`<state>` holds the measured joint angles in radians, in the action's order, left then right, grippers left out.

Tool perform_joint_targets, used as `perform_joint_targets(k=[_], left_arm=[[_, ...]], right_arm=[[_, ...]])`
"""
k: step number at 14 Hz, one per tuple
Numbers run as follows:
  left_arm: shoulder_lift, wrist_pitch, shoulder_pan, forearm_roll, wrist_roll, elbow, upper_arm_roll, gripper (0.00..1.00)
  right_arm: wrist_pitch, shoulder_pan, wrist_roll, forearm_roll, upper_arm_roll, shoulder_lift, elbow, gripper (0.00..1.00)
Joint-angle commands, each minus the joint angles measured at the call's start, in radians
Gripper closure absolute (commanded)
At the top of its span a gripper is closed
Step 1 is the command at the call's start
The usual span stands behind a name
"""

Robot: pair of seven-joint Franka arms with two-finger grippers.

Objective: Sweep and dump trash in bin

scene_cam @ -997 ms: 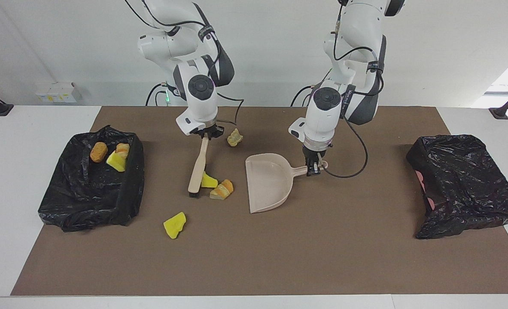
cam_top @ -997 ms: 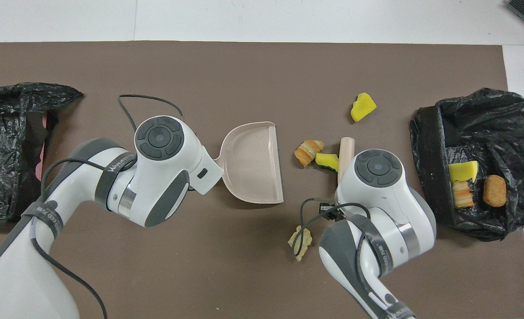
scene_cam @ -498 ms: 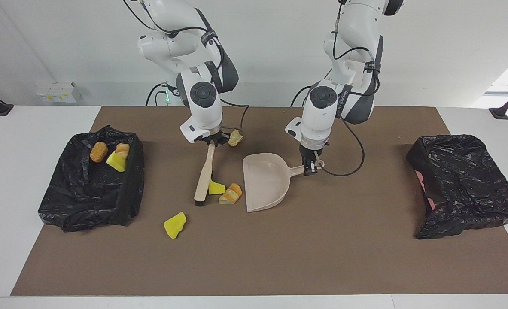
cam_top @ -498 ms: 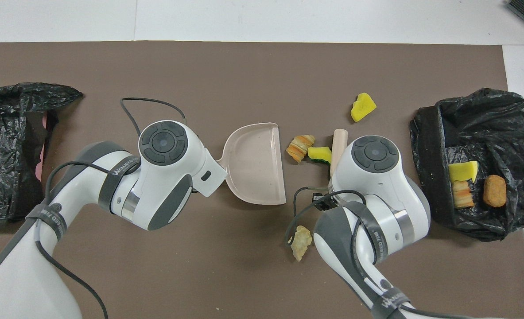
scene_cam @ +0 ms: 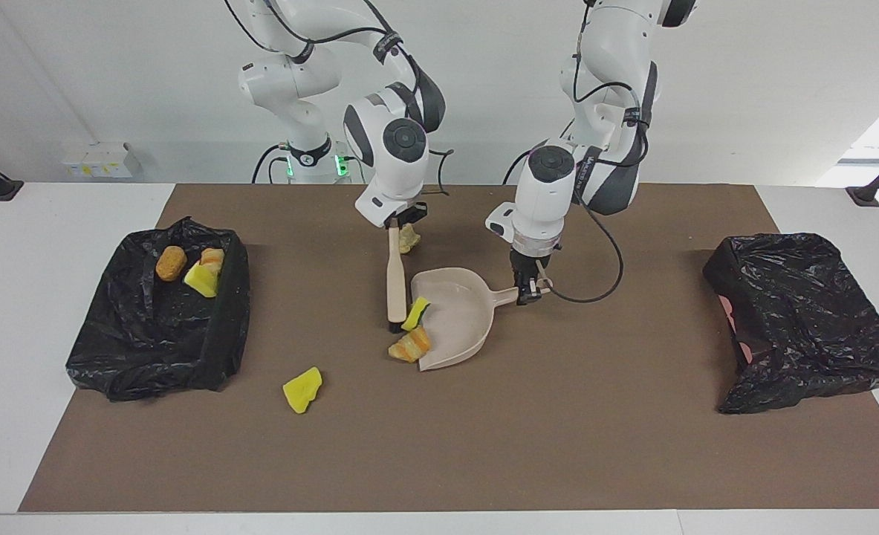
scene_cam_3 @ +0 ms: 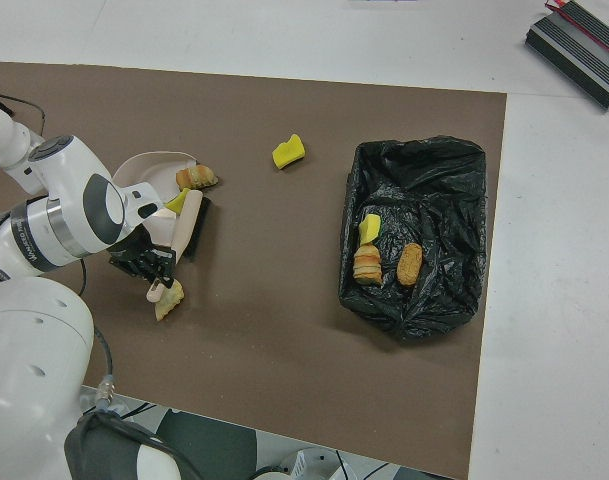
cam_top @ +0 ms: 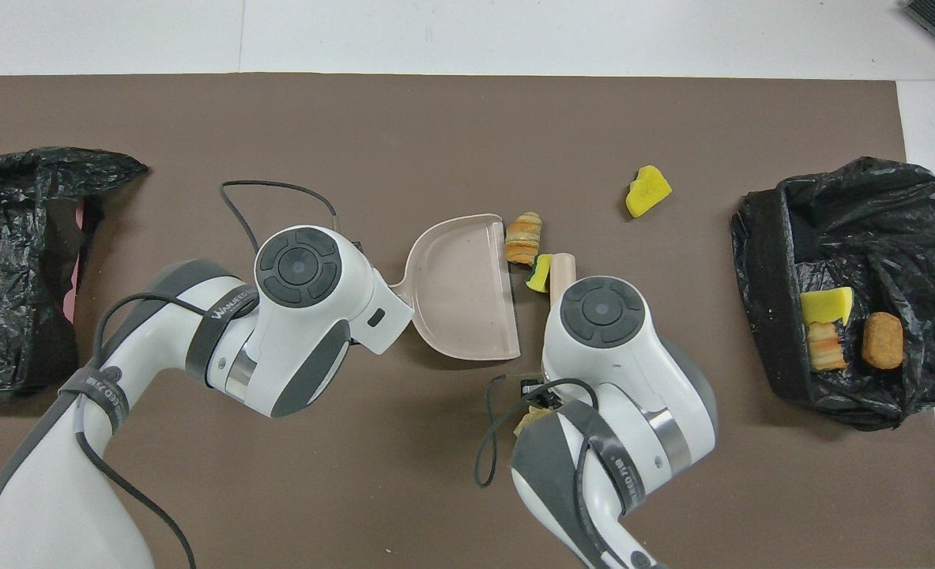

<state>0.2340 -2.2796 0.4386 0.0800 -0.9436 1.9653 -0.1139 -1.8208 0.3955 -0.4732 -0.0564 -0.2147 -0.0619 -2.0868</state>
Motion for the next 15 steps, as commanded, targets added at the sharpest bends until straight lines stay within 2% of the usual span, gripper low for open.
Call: perform_joint_targets(k=[1,4,6,8,12,15], left_arm=[[-0.022,-0.038,0.017,0.017,0.025,0.035,0.01,1.0],[-0.022,-0.037,0.011,0.015,0.02,0.033,0.011,1.0],[-0.019,-0.02,0.003,0.015,0.019,0.023,0.013,1.0],[-0.022,-0.009,-0.017,0.014,0.009,0.02,0.014,1.0],[-0.036,0.089,-0.075,0.015,-0.132,-0.008,0.016,1.0],[-0.047,0.098,-0.058,0.015,-0.016,0.006,0.014,1.0]], right_arm=[[0.02,-0.024,0.033,-0.055,-0.032,0.072,-0.013,1.0],[0.081,-0.032,0.028,-0.06,-0.029,0.126,0.001,1.0],[0.071,-0.056,0.054,-0.037,-0.025,0.119,0.007,1.0],[0.042,-0.137,0.181,0.004,-0.025,0.067,0.052,1.0],[0.048,-0.3,0.295,0.131,-0.026,-0.068,0.244,1.0],[0.041,-0.38,0.373,0.226,-0.026,-0.145,0.315,1.0]])
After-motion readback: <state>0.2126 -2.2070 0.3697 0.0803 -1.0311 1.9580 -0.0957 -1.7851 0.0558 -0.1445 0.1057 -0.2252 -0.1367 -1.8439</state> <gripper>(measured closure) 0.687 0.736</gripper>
